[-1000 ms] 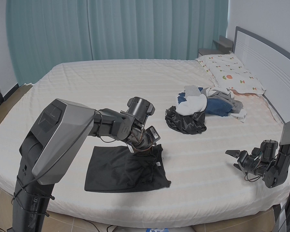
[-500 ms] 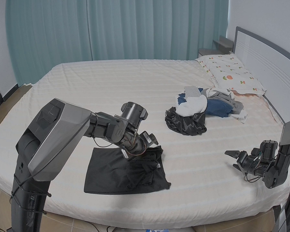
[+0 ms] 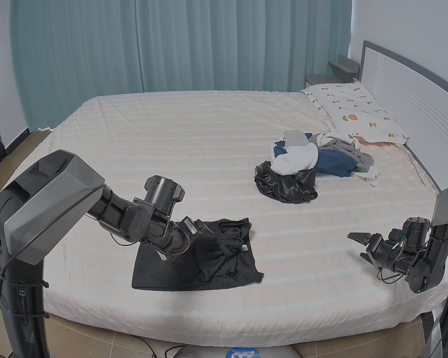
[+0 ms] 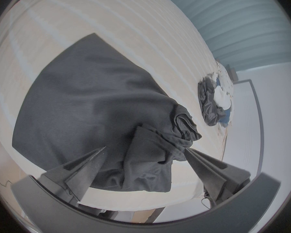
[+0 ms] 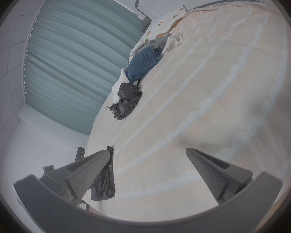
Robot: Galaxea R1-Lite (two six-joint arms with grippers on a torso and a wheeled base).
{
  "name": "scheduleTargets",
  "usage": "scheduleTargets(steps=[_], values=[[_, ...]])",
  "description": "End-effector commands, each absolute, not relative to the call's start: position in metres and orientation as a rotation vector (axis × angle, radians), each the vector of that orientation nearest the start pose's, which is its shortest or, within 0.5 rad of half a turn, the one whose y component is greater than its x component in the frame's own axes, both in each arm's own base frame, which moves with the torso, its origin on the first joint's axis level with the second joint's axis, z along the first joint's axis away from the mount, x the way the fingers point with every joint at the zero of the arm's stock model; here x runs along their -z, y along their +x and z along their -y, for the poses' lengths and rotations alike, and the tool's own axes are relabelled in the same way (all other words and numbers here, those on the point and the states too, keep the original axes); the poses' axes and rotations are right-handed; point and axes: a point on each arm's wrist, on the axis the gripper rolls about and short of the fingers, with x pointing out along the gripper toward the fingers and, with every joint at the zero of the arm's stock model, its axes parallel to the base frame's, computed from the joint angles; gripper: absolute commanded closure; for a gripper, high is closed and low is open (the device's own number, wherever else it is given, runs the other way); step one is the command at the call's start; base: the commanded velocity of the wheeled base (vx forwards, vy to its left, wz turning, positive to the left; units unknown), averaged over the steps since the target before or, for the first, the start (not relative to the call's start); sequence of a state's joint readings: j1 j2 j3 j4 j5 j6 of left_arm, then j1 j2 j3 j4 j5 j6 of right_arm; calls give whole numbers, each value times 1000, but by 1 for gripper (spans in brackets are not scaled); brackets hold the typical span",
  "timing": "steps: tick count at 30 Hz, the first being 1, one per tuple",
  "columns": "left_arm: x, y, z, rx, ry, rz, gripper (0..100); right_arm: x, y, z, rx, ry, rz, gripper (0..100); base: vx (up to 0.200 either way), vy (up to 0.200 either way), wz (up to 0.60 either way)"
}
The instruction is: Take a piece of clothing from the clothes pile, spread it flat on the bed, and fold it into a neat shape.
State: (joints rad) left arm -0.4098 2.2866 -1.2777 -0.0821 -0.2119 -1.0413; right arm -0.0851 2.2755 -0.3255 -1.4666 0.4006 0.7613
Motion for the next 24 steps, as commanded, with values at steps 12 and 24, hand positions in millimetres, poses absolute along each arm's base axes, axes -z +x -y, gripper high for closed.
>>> scheduleTargets(steps=[12, 24], values=[[-57, 383, 116, 2, -1032, -1019, 0, 1, 293, -2, -156, 817, -547, 0, 0, 17, 0], [-52, 391, 85, -27, -1077, -1002, 0, -13, 315, -74, -262, 686, -552, 0, 0, 200, 0]])
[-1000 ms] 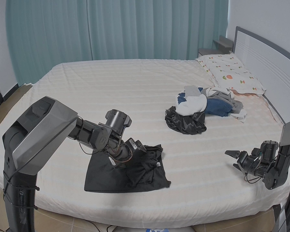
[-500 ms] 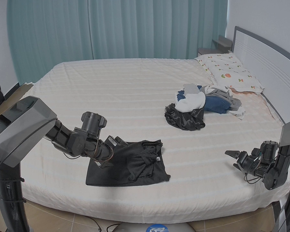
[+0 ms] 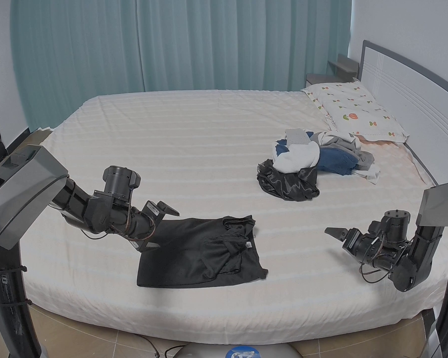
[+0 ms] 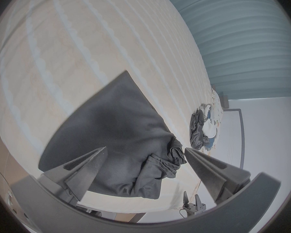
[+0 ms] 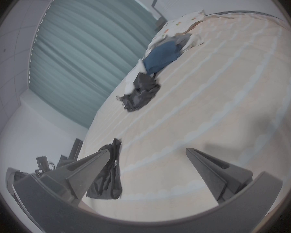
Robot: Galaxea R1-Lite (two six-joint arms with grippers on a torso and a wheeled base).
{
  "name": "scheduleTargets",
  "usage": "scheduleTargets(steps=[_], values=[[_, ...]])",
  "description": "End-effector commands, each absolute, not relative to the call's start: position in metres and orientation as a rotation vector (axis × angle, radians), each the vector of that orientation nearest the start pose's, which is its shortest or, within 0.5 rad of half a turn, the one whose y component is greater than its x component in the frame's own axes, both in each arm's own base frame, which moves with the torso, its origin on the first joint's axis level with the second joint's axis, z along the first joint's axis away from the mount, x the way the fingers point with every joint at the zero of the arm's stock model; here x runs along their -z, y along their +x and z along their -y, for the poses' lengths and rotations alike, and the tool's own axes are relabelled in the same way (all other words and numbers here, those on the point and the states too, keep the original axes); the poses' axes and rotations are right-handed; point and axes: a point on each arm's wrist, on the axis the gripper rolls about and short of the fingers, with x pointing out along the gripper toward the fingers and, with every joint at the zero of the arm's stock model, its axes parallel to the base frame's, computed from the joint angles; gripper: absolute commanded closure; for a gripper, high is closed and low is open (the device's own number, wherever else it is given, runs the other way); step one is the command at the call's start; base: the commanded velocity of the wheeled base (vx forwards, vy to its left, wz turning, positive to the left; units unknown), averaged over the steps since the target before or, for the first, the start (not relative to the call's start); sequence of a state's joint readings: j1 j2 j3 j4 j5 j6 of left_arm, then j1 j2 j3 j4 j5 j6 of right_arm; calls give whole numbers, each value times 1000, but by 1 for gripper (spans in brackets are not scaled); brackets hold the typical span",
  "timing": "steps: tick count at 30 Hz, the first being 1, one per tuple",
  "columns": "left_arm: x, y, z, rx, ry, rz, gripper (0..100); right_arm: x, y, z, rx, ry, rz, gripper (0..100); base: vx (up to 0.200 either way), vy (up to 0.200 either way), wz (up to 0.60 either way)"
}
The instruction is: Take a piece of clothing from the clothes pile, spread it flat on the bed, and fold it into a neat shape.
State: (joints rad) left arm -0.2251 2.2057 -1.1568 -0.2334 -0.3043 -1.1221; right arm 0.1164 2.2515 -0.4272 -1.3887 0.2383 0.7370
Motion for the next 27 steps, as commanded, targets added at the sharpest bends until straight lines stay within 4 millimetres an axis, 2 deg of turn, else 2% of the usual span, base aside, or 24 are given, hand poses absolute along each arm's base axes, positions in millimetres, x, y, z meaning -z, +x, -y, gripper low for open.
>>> scheduleTargets(steps=[1, 5, 6, 7, 10, 11, 14, 20, 27], values=[[-52, 391, 84, -27, -1079, -995, 0, -15, 318, -81, -260, 663, -561, 0, 0, 200, 0], [-49, 392, 77, -29, -1091, -972, 0, -21, 330, -111, -203, 597, -566, 0, 0, 200, 0], [-49, 392, 77, -28, -1091, -970, 0, -21, 331, -113, -203, 592, -568, 0, 0, 200, 0], [-49, 393, 76, -28, -1096, -962, 0, -23, 331, -125, -205, 571, -578, 0, 0, 200, 0], [-49, 394, 72, -33, -1102, -954, 0, -24, 331, -145, -216, 502, -583, 0, 0, 200, 0], [-49, 394, 72, -33, -1102, -954, 0, -24, 331, -145, -216, 502, -583, 0, 0, 200, 0], [-49, 394, 72, -32, -1104, -953, 0, -25, 335, -164, -212, 414, -578, 0, 0, 200, 0], [-50, 394, 73, -30, -1101, -950, 0, -22, 342, -181, -196, 303, -584, 0, 0, 200, 0], [-49, 394, 73, -39, -1097, -946, 0, -15, 350, -210, -169, 123, -592, 0, 0, 0, 0]])
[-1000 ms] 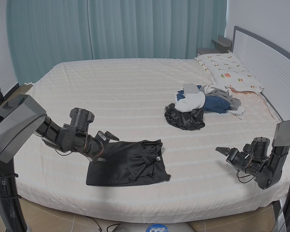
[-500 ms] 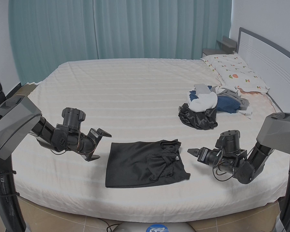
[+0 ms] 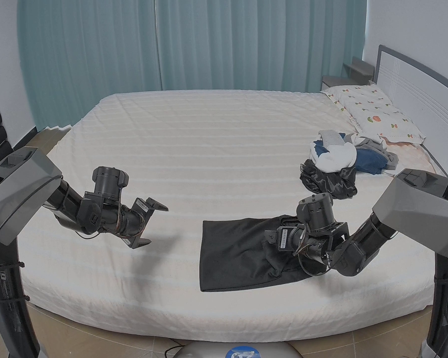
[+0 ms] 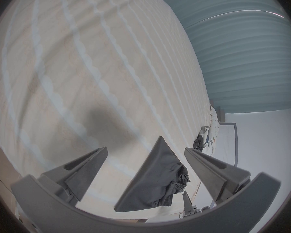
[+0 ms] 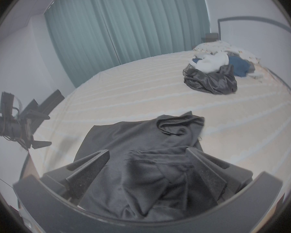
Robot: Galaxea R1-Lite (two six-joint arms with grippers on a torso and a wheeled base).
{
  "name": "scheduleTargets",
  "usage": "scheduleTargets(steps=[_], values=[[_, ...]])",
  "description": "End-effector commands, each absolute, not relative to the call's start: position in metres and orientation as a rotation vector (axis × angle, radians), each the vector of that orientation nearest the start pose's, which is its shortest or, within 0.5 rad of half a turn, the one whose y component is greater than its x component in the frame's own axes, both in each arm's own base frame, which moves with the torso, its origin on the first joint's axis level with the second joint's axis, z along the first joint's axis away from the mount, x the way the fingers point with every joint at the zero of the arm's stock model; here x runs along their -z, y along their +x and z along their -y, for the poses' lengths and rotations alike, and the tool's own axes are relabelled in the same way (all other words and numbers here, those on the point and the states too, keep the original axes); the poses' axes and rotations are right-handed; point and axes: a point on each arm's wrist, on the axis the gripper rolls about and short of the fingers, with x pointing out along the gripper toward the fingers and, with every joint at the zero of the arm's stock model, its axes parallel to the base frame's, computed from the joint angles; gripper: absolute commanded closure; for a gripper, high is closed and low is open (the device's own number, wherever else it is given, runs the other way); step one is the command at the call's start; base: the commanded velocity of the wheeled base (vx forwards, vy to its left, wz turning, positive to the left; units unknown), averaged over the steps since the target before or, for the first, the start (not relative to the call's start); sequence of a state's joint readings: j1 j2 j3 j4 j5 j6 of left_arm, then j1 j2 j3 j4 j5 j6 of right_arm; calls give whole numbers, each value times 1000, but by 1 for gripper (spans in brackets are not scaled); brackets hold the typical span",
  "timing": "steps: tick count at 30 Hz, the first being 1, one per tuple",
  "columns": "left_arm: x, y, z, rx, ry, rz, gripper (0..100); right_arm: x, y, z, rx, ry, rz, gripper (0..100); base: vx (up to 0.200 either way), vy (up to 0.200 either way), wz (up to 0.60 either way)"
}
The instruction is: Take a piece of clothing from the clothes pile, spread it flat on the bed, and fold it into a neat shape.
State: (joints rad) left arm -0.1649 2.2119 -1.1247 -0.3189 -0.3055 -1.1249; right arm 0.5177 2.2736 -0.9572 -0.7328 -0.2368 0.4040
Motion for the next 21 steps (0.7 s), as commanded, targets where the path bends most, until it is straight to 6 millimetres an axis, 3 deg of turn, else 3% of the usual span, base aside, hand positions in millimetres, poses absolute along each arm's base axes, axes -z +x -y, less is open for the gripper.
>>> scheduleTargets(steps=[1, 6, 16, 17, 21], values=[[-49, 394, 73, -38, -1096, -945, 0, -13, 349, -213, -170, 103, -599, 0, 0, 0, 0], [-49, 393, 74, -37, -1090, -946, 0, 0, 355, -222, -138, -6, -610, 0, 0, 0, 0], [-49, 393, 74, -34, -1085, -947, 0, 11, 354, -219, -115, -89, -625, 0, 0, 0, 0], [-49, 393, 74, -34, -1087, -947, 0, 12, 352, -219, -112, -94, -630, 100, 0, 0, 0], [-49, 393, 74, -34, -1085, -947, 0, 9, 347, -213, -96, -105, -631, 100, 0, 0, 0]])
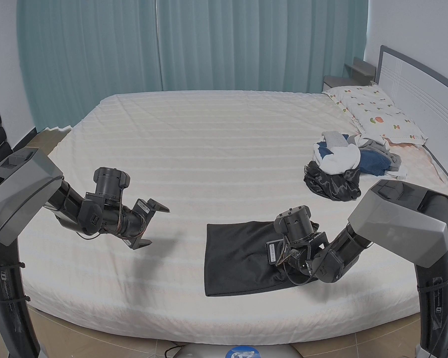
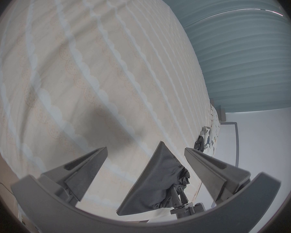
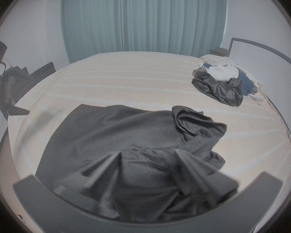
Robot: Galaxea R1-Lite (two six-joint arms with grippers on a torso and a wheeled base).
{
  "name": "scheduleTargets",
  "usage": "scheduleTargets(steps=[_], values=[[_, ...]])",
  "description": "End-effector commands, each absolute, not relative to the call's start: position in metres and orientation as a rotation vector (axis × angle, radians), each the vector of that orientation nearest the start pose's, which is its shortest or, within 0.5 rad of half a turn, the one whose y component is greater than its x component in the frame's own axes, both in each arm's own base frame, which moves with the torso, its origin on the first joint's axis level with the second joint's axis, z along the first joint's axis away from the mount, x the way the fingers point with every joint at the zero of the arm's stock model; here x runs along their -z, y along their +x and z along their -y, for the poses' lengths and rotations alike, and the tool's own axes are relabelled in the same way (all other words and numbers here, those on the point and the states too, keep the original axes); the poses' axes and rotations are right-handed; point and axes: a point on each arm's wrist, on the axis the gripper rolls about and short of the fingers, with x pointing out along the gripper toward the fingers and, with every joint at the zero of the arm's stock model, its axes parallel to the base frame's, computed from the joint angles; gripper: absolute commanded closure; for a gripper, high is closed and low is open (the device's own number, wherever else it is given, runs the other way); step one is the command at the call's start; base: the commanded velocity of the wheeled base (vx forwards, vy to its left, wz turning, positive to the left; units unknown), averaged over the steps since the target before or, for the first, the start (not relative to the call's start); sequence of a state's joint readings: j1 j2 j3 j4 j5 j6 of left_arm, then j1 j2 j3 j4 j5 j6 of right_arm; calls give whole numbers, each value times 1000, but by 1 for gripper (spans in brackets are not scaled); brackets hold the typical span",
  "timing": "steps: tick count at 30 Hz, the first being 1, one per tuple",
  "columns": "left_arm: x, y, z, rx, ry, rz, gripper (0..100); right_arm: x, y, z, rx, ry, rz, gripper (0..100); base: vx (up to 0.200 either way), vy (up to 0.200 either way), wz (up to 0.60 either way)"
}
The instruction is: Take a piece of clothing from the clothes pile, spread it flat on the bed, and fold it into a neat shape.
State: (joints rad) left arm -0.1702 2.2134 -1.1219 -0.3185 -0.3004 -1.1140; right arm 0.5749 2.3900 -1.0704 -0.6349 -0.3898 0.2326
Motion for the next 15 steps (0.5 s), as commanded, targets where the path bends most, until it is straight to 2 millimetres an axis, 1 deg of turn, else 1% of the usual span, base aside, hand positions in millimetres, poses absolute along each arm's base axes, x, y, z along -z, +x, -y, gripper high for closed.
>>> scheduleTargets(steps=[1, 3, 5, 6, 8, 12, 15], values=[[-49, 393, 74, -34, -1085, -947, 0, 9, 347, -212, -94, -104, -631, 100, 0, 0, 0], [-49, 393, 75, -32, -1084, -948, 0, 6, 340, -206, -90, -112, -644, 100, 0, 0, 0], [-49, 393, 75, -32, -1084, -948, 0, 6, 340, -206, -90, -112, -644, 100, 0, 0, 0], [-49, 393, 74, -34, -1085, -947, 0, -1, 334, -195, -74, -104, -647, 100, 0, 0, 0], [-49, 393, 74, -34, -1085, -947, 0, -4, 332, -188, -62, -95, -644, 100, 0, 0, 0], [-49, 393, 75, -32, -1084, -948, 0, -10, 320, -174, -54, -76, -637, 100, 0, 0, 0], [-49, 393, 75, -32, -1084, -948, 0, -12, 309, -155, -36, -59, -638, 100, 0, 0, 0]])
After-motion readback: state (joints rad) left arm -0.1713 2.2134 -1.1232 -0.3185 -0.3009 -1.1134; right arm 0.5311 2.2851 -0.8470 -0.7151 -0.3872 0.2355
